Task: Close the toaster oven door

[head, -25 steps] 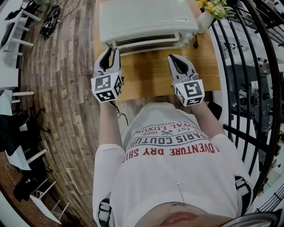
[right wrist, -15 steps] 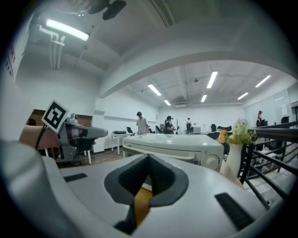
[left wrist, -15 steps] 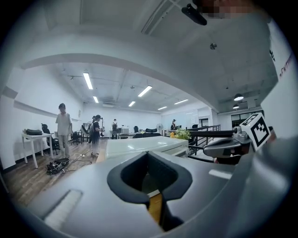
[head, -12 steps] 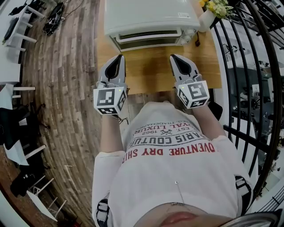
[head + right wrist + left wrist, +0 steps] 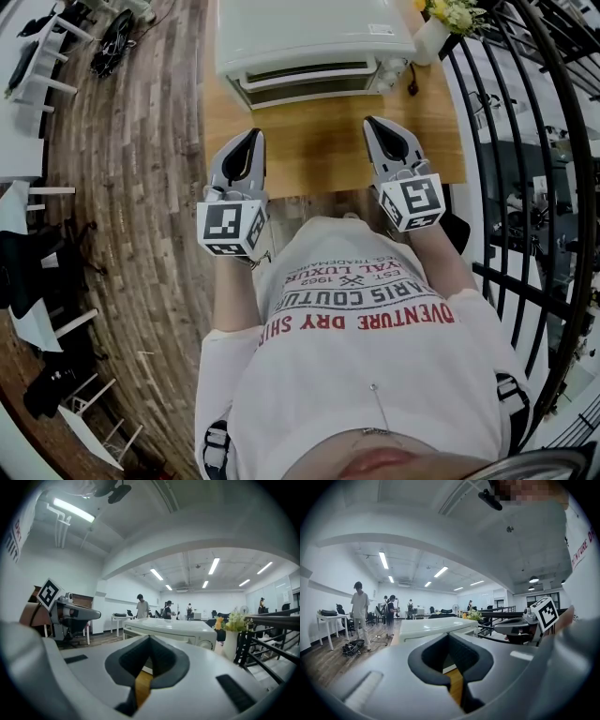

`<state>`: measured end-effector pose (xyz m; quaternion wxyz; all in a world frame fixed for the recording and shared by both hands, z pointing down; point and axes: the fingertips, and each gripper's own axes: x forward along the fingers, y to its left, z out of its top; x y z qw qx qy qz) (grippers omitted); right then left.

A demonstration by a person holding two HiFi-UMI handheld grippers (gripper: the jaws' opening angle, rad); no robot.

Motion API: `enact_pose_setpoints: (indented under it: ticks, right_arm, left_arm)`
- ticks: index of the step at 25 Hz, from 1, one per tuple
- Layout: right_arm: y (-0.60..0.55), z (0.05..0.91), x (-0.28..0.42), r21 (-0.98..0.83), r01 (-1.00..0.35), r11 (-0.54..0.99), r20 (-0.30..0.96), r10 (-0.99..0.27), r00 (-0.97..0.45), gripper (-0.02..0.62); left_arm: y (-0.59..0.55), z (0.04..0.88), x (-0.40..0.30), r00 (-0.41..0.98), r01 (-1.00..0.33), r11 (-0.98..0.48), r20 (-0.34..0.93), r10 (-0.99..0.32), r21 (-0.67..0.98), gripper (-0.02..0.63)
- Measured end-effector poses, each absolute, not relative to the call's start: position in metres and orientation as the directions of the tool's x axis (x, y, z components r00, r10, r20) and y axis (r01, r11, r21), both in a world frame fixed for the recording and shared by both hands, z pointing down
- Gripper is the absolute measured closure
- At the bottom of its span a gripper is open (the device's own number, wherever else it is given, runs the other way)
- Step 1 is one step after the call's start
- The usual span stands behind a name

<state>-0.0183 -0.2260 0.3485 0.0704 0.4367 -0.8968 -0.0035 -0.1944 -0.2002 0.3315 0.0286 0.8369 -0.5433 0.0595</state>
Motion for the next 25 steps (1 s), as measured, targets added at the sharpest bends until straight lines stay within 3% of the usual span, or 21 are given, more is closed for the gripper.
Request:
enact_pose_setpoints:
  ticks: [25]
  right_arm:
    - [-0.2266,0.3452,-0.0168,0.084,-0.771,0.631,0.117,-0.775,-0.621,0.609]
  left_arm:
    - [-0.2054,0.3294,-0.1896,0.399,-0.912,-0.407,0.127,-0.908,-0.042,0.594]
